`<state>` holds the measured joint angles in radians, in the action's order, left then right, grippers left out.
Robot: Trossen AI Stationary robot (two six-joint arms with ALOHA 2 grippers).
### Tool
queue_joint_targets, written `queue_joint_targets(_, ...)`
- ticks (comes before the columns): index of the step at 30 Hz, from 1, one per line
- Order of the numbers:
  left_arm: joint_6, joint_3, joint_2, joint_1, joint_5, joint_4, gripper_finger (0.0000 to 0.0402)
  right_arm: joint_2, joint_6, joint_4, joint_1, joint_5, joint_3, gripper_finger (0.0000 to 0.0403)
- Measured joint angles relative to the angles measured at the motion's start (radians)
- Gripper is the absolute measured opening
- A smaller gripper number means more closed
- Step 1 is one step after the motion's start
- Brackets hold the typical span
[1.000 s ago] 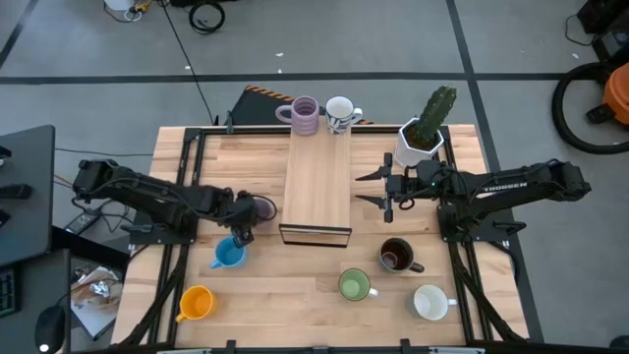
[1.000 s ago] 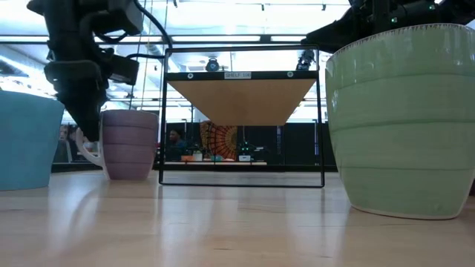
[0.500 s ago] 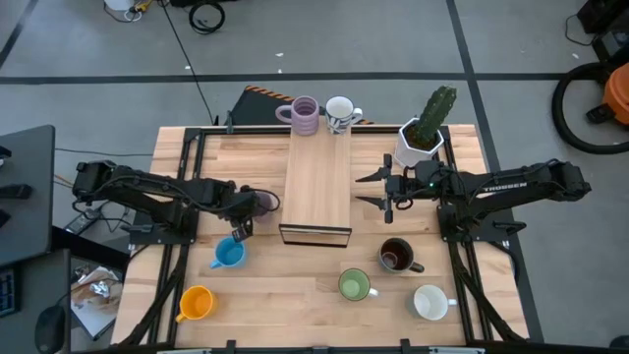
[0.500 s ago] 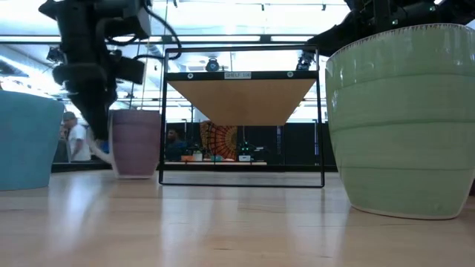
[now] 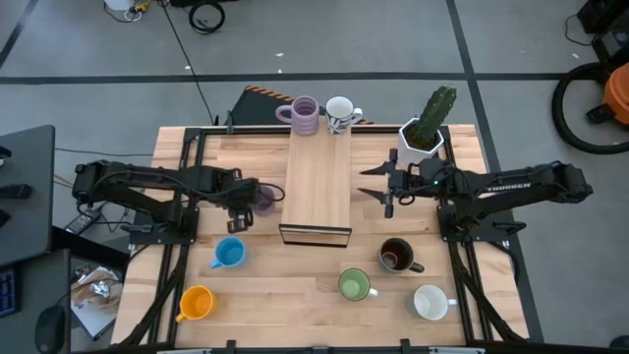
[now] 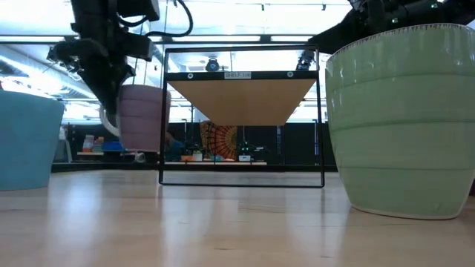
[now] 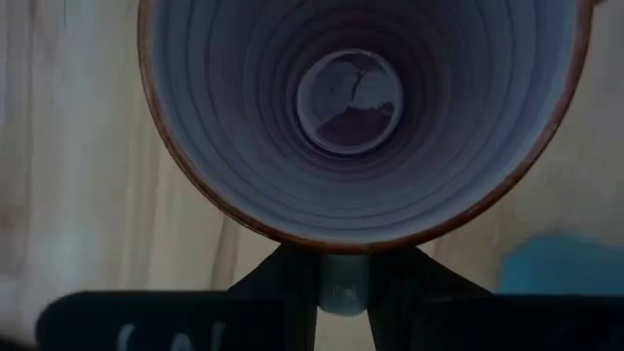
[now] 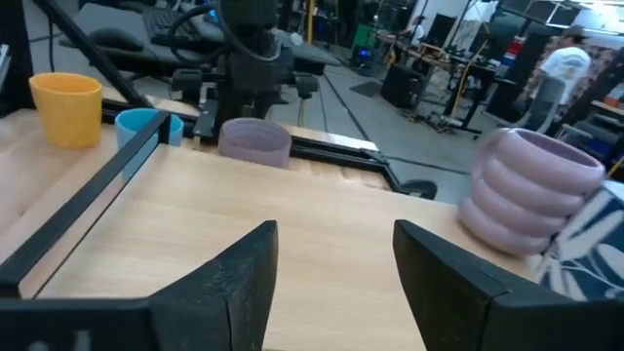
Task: Place coffee mugs
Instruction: Put the purple mug on the shelf
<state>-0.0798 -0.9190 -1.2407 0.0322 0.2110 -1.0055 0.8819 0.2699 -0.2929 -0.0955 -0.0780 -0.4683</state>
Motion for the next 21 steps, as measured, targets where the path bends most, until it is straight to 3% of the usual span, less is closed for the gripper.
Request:
queue_joint_targets(5, -0.017, -0.024, 0.013, 0.0, 0.047, -0.093, 0.0061, -0.046, -0.03, 0.075, -0.001, 0.0, 0.0, 0.0202)
queue_joint_targets(11, -0.036, -0.041, 0.043, -0.017, 0.064, -0.085, 0.0061, -0.021, -0.062, 0.133, 0.014, 0.016, 0.001, 0.0192)
queue_joint_targets(21, 0.034, -0.087, 0.073, -0.044, 0.163, -0.1, 0.0061, -0.028, -0.028, 0.109, -0.019, 0.017, 0.0, 0.0179)
